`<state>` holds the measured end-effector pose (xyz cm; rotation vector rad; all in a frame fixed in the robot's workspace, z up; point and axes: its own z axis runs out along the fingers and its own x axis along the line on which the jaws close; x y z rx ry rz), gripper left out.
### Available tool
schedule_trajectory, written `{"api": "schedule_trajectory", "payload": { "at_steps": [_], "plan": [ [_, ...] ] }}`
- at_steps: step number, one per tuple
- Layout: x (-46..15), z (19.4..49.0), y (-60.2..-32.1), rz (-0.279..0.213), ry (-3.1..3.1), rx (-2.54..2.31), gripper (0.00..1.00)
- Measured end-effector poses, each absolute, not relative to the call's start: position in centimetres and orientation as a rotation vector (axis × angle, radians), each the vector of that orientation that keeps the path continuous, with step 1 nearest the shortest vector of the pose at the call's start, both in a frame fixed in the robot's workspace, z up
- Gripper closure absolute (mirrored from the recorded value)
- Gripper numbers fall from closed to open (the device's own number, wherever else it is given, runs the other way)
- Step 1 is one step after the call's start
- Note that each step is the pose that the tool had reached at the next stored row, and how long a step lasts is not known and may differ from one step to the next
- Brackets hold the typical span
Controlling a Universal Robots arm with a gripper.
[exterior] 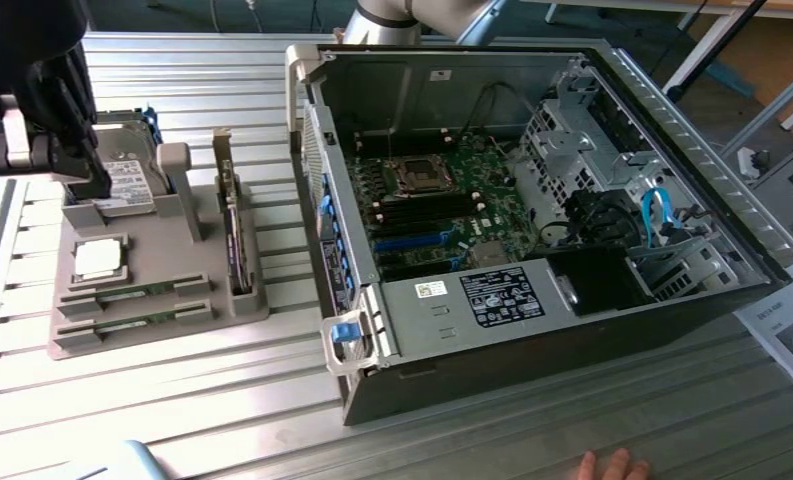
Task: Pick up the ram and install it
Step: 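Pick up the ram and move it above insertion slot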
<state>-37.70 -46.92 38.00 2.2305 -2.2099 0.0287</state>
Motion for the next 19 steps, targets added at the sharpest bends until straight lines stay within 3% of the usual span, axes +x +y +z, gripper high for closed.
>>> {"api": "schedule_trajectory", "payload": {
  "at_steps": [19],
  "plan": [
    [-37.7,37.98,-47.01,0.01,-2.214,2.249,0.89]
  ]
}}
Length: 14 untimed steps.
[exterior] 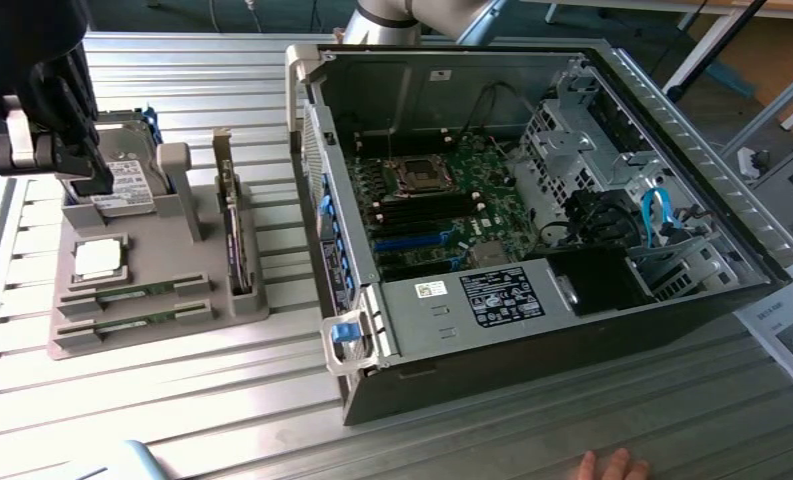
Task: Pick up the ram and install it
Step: 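Pick up the ram and move it above insertion slot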
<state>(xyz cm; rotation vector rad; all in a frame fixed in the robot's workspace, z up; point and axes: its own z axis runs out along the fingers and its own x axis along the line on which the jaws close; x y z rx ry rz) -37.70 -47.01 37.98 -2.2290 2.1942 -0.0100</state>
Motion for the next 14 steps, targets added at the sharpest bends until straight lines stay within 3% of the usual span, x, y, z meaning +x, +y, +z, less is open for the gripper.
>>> {"api": "schedule_trajectory", "payload": {
  "at_steps": [14],
  "plan": [
    [-37.7,36.8,-47.1,-0.01,2.192,-2.231,0.89]
  ]
}}
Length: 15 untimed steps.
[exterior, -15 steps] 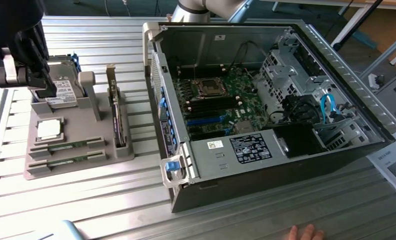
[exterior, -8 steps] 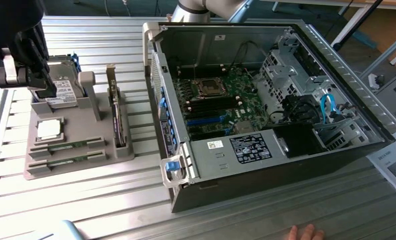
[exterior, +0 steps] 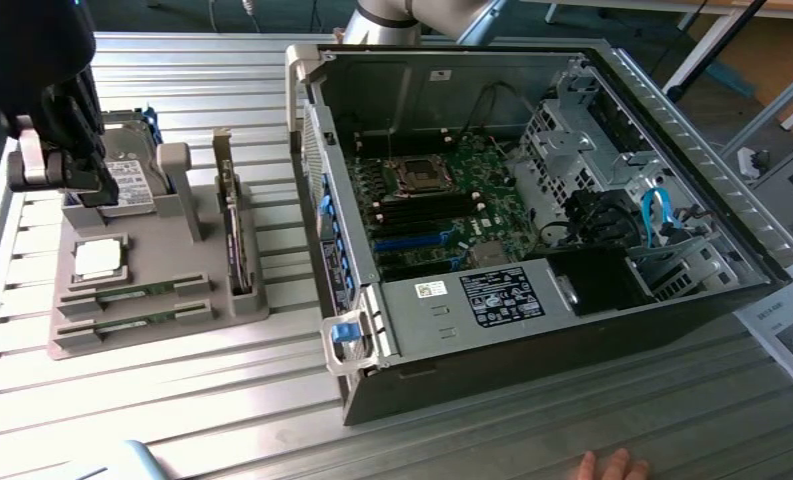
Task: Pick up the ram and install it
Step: 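Pick up the ram and move it above insertion slot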
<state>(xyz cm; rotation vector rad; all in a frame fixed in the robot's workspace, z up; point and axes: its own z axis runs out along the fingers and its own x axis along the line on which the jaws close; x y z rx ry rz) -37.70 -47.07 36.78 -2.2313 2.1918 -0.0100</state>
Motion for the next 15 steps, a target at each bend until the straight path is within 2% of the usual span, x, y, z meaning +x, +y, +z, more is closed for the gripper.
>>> {"api": "schedule_trajectory", "payload": {
  "at_steps": [3,4,15],
  "plan": [
    [-37.7,35.8,-47.1,-0.01,2.192,-2.231,0.89],
    [-37.7,34.5,-47.2,-0.01,2.192,-2.231,0.89],
    [-37.7,34.5,-47.3,-0.009,2.192,-2.231,0.89]
  ]
}}
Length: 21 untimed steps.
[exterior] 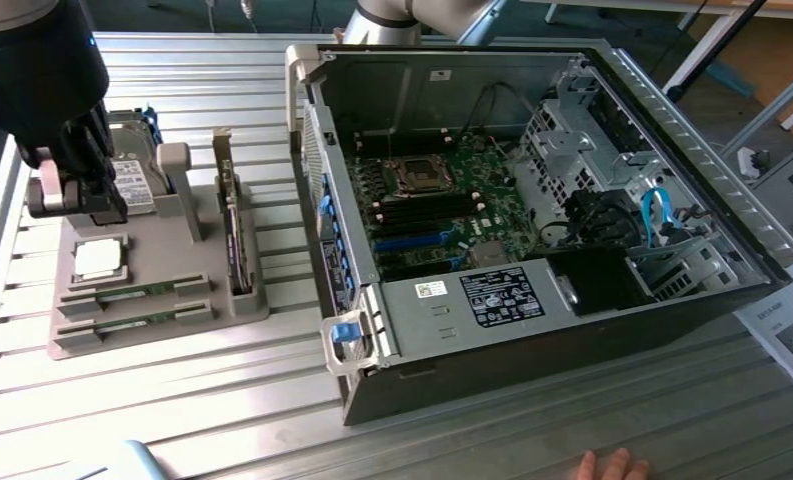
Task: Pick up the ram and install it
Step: 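Pick up the ram and move it above insertion slot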
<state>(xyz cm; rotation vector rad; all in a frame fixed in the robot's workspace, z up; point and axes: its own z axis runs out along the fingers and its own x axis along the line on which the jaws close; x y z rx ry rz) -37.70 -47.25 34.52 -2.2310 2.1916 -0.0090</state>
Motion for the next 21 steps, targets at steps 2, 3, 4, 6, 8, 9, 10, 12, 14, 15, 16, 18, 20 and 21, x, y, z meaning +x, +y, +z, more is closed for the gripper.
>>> {"api": "schedule_trajectory", "payload": {
  "at_steps": [2,3,4,6,8,9,10,12,14,15,16,18,20,21],
  "plan": [
    [-37.7,34.52,-47.25,-0.009,2.191,-2.231,0.89],
    [-37.7,34.51,-47.25,-0.009,2.191,-2.231,0.89],
    [-37.7,34.51,-47.26,-0.008,2.191,-2.23,0.89],
    [-37.7,34.52,-47.26,-0.006,2.191,-2.23,0.89],
    [-37.69,34.52,-47.3,-0.001,2.189,-2.229,0.89],
    [-37.69,34.52,-47.31,0.002,2.188,-2.228,0.89],
    [-37.68,34.52,-47.33,0.004,2.187,-2.227,0.89],
    [-37.68,34.51,-47.34,0.008,2.186,-2.225,0.89],
    [-37.68,34.52,-47.34,0.008,2.186,-2.225,0.89],
    [-37.68,34.52,-47.35,0.009,2.186,-2.225,0.89],
    [-37.66,34.52,-47.37,0.01,2.186,-2.225,0.89],
    [-37.65,34.52,-47.38,0.013,2.186,-2.225,0.89],
    [-37.65,34.52,-47.38,0.013,2.186,-2.225,0.89],
    [-37.65,34.52,-47.38,0.013,2.186,-2.225,0.89]
  ]
}}
